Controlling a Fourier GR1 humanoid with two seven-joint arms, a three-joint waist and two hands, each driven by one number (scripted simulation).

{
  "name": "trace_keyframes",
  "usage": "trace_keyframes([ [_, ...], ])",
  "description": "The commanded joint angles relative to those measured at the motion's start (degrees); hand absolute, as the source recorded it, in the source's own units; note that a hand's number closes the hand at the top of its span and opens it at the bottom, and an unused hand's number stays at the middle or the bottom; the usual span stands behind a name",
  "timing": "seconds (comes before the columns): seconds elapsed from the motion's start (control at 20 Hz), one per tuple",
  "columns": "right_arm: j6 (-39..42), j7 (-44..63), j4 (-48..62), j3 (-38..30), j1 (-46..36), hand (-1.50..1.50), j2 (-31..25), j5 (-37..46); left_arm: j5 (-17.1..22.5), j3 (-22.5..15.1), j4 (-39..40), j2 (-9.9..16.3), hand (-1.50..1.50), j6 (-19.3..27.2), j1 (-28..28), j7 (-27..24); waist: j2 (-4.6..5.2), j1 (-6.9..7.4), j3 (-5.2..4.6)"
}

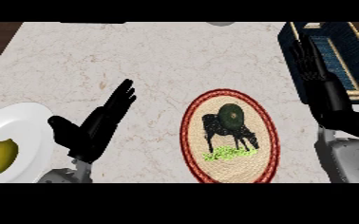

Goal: Pick the squash from the placemat and place it in the basket

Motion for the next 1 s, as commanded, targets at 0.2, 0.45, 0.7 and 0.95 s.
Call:
trace_keyframes([
  [0.2,-0.1,-16.0,4.3,-8.6,9.0,1.5,9.1,-10.8,-10.0,7.9,6.3,9.2,0.0,6.2,-2.4,0.2,0.36,-0.76,1.72],
  [0.45,-9.5,-38.6,-0.5,2.3,6.7,-1.5,18.9,4.0,-10.1,8.4,9.5,10.9,0.0,5.1,-3.6,2.6,0.24,0.84,1.35],
  [0.7,-35.8,-35.7,0.6,8.8,10.7,-1.5,19.2,9.8,-10.9,8.3,11.4,10.0,0.0,5.7,-6.1,4.3,-0.04,-0.19,1.13],
  [0.95,-42.0,-18.1,0.7,6.9,21.3,-1.5,12.5,23.7,-11.9,9.4,12.5,10.5,0.0,7.1,-3.6,1.9,-0.37,-2.34,0.49],
])
